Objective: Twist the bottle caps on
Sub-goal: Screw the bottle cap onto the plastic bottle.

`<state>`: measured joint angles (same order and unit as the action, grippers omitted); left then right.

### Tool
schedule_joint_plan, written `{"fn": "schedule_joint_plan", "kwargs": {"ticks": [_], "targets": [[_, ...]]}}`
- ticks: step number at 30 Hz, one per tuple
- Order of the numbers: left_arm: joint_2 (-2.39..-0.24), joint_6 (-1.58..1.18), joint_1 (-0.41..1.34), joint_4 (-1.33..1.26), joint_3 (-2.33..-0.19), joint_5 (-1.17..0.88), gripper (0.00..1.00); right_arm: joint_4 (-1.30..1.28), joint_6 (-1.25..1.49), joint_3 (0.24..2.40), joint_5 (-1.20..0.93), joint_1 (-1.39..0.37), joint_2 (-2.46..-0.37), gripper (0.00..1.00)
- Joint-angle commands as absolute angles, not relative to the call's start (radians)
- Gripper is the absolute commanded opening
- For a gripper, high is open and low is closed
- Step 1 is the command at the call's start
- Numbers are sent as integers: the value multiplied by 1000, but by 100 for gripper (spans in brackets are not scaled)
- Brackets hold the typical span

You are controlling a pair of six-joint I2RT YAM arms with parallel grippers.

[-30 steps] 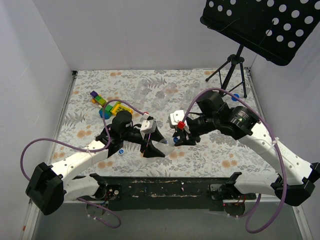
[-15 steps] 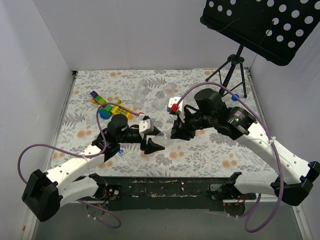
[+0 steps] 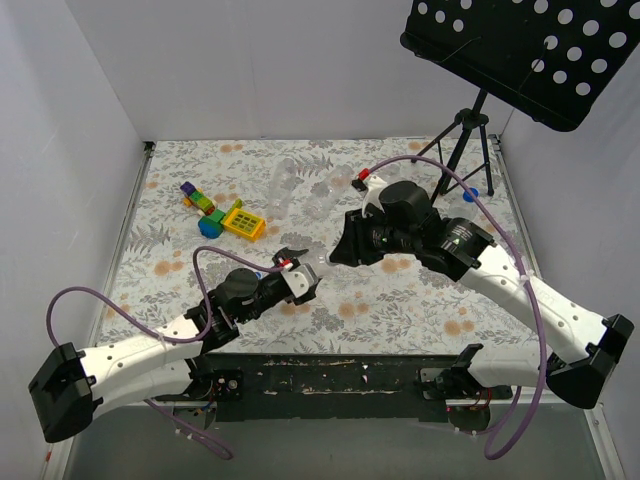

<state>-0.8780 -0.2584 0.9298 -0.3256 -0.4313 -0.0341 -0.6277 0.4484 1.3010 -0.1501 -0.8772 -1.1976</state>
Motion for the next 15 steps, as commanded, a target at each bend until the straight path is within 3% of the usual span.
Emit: {"fn": "schedule_joint_plan", "kwargs": {"ticks": [1, 3, 9, 12, 15], "targets": [[-859, -127, 968, -462, -417, 265, 2, -551, 652, 1270, -140, -888, -1212, 1], [-864, -138, 968, -434, -428, 244, 4, -531, 622, 1284, -150, -888, -1201, 9], [-870, -230, 937, -325, -468, 37, 9, -570, 297, 1387, -218, -887, -1146, 58], [-871, -293, 884, -264, -505, -144, 9, -629, 108, 1430, -250, -887, -1114, 68], [-884, -356, 818, -224, -537, -341, 9, -692, -81, 1466, -303, -887, -1080, 69]]}}
